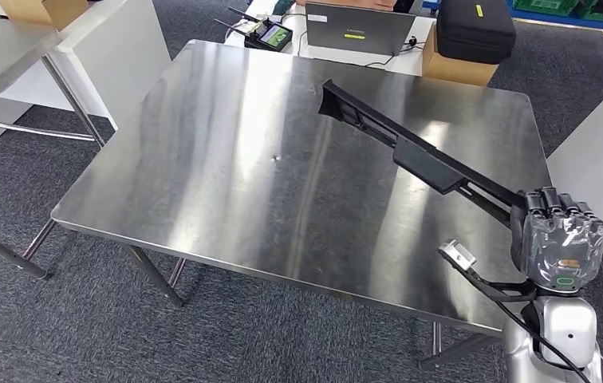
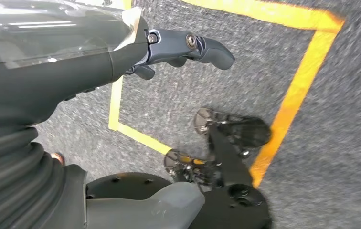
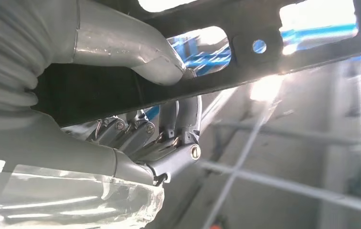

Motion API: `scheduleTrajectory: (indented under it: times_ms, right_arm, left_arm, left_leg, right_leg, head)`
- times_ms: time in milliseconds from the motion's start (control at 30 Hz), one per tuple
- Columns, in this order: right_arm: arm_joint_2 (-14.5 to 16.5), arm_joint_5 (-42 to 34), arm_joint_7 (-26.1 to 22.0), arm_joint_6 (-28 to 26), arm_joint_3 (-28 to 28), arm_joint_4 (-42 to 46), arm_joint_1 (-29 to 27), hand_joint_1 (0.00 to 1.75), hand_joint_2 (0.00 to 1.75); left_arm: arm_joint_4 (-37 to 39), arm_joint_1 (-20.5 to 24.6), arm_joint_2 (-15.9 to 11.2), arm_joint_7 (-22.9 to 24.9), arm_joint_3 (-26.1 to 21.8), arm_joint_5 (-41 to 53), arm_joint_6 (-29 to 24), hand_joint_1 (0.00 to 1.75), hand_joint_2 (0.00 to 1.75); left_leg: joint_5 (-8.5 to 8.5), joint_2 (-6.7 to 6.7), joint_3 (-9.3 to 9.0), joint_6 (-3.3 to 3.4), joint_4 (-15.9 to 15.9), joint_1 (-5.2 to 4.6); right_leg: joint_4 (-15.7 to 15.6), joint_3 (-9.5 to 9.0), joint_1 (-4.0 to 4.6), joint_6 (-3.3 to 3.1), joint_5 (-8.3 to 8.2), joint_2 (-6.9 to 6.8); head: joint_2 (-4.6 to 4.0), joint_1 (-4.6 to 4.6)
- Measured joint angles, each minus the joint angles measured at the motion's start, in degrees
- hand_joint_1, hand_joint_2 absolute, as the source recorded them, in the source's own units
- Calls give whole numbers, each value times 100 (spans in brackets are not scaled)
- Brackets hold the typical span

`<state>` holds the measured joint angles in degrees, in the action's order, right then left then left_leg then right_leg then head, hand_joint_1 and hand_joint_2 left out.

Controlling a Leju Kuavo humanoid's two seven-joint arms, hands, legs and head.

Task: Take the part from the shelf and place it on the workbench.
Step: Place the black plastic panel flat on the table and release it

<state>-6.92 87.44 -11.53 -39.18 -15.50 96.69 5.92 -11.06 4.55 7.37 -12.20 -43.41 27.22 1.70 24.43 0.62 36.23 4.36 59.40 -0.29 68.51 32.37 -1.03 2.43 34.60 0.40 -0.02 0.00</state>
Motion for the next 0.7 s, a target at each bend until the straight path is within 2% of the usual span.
scheduleTrajectory:
  times_ms: [33, 67, 100, 133, 200, 267, 333, 367, 433, 500, 600, 700]
  right_arm:
    - [-80, 45, 114, 0, 36, -125, 41, 175, 175]
    - [-166, 127, 307, -11, 98, -300, 99, 175, 175]
    - [-271, 178, 529, -17, 208, -516, 167, 175, 175]
    - [-386, 206, 726, -18, 341, -717, 218, 175, 175]
    - [-589, 228, 927, -19, 561, -1000, 298, 175, 175]
    - [-735, 235, 1167, -21, 699, -1212, 405, 175, 175]
    - [-1019, 241, 1964, -23, 1050, -1569, 608, 175, 175]
    - [-1219, 245, 2581, -24, 1390, -1817, 768, 175, 175]
    - [-1621, 250, 3766, -25, 2304, -2373, 1202, 175, 175]
    - [-1908, 252, 4484, -25, 3329, -2954, 1692, 175, 175]
    - [-2152, 251, 4928, -27, 4631, -3703, 2193, 175, 175]
    - [-2135, 250, 5071, -29, 5550, -4355, 2606, 175, 175]
  left_arm:
    - [0, 5, -7, -4, -1, 15, -5, 0, 175]
    - [0, 7, -13, -7, -1, 36, -11, 0, 175]
    - [0, 6, -16, -8, -1, 63, -23, 0, 175]
    - [0, 6, -18, -8, -1, 90, -34, 0, 175]
    - [3, 4, -17, -8, 0, 112, -49, 0, 175]
    - [6, 2, -20, -9, 0, 128, -54, 0, 175]
    - [7, 6, -25, -14, 0, 168, -51, 0, 175]
    - [7, 10, -27, -24, 0, 191, -46, 0, 175]
    - [7, 29, -32, -57, 0, 221, -19, 0, 175]
    - [5, 49, -42, -113, 0, 279, 31, 0, 175]
    - [4, 66, -51, -213, 18, 473, 144, 0, 175]
    - [4, 83, -56, -387, 71, 599, 227, 0, 175]
  left_leg:
    - [26, 11, -21, 17, 1, -10]
    - [55, 23, -49, 27, 1, -21]
    - [92, 33, -88, 33, 3, -33]
    - [129, 43, -135, 34, 3, -46]
    - [203, 70, -219, 21, 6, -72]
    - [256, 90, -241, -15, 5, -88]
    - [256, 93, -245, -53, 36, -110]
    - [247, 88, -254, -46, 39, -120]
    - [275, 65, -302, 14, 2, -119]
    - [332, 29, -362, 44, -47, -106]
    - [360, -1, -426, -2, -74, -100]
    - [370, -9, -437, -29, -87, -91]
  right_leg:
    - [221, 228, 2, -30, 149, 0]
    - [316, 400, 4, -47, 267, 0]
    - [268, 503, 7, -43, 306, 0]
    - [71, 524, 13, -19, 210, 0]
    - [-527, 452, 39, 54, -290, -5]
    - [-884, 368, 80, 12, -680, -25]
    - [-951, 314, 83, -93, -847, -39]
    - [-986, 275, 76, -101, -942, -39]
    - [-1022, 220, 59, -96, -980, -22]
    - [-1032, 197, 77, -100, -973, 12]
    - [-1034, 144, 92, -132, -939, 30]
    - [-1034, 131, 101, -143, -928, 37]
  head:
    - [0, 8]
    - [0, 11]
    - [0, 20]
    - [0, 23]
    - [0, 27]
    - [1, 40]
    - [1, 41]
    - [1, 38]
    - [0, 32]
    - [0, 32]
    - [0, 28]
    - [0, 28]
